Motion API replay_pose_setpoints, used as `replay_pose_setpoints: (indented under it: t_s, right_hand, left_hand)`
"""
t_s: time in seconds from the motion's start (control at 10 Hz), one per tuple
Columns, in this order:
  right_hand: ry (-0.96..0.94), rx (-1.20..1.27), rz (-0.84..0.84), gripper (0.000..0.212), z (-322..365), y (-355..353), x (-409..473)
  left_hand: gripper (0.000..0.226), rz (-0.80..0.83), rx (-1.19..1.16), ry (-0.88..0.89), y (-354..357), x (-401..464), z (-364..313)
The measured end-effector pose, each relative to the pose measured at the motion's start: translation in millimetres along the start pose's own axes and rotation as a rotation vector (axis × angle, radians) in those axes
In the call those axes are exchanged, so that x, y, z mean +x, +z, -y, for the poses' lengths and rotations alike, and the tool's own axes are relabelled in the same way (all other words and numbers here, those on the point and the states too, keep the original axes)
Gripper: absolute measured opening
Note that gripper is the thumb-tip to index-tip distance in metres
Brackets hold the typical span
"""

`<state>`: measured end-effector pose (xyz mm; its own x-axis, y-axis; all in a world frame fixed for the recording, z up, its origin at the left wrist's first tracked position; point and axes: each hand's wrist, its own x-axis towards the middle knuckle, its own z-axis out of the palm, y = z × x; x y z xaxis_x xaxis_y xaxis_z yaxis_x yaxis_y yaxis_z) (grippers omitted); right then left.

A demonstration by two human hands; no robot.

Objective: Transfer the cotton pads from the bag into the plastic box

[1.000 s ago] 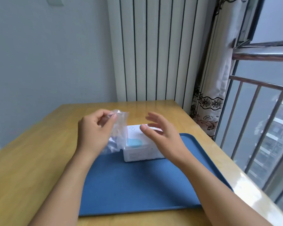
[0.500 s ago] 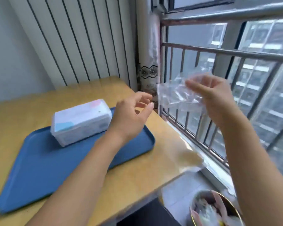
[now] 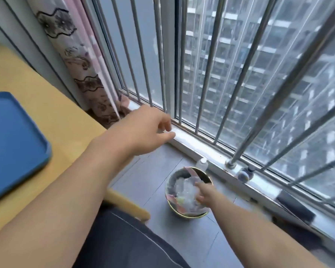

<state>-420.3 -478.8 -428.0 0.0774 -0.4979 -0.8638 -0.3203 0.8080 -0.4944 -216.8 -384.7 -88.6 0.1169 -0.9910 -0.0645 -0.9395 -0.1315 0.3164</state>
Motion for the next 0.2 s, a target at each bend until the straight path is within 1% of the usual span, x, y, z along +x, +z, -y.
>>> replay_pose_setpoints:
  t_s: [0.1,0.2]
  right_hand:
    - [0.027,-0.05,-0.081,0.058,0.7,2.6,-0.9]
    - [-0.135,-0.234,-0.219,0.052,29.8,7.5,-35.3]
  left_hand:
    - [0.026,-0.021,0.006,0.01,1.9,2.7,2.0]
    - [0.03,-0.015,-0.009,0.014,2.6,1.2,-1.3]
